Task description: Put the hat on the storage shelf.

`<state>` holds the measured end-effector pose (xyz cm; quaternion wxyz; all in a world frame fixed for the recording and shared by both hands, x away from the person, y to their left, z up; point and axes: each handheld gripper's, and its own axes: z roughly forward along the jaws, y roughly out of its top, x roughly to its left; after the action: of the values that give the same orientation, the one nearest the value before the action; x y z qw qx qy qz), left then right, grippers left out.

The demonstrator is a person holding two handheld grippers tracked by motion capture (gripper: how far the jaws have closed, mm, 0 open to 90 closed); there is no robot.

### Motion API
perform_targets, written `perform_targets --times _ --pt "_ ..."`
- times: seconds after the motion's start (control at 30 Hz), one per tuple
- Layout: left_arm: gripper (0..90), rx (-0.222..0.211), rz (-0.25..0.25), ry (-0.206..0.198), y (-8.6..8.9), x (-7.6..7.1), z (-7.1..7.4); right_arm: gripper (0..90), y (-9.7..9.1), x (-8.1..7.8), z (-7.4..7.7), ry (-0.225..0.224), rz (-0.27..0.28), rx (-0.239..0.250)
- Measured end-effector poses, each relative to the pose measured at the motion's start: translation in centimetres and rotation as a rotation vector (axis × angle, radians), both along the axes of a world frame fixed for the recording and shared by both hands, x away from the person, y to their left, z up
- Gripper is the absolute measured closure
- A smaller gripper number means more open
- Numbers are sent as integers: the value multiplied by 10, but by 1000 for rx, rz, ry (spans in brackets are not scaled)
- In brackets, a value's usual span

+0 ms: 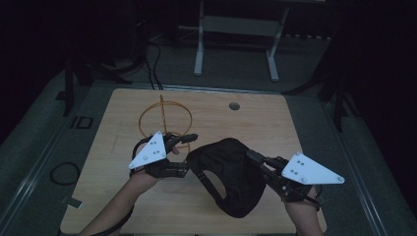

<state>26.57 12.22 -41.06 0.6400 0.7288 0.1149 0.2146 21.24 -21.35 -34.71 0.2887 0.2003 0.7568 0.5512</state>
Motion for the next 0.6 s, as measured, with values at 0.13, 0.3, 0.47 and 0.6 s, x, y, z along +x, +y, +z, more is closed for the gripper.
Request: perform_targets --times 0.13,0.3,0.47,0.6 --pt "290 -1 -4 42 8 -5 -3 894 -2 8 11 -14 -23 22" --pt "140 0 8 80 22 -15 -13 894 1 21 24 -28 -44 28" --pt "68 60 39 77 32 -31 -31 894 8 33 33 -43 -74 26" --pt "54 83 77 102 44 -42 -47 894 15 46 40 -55 -94 32"
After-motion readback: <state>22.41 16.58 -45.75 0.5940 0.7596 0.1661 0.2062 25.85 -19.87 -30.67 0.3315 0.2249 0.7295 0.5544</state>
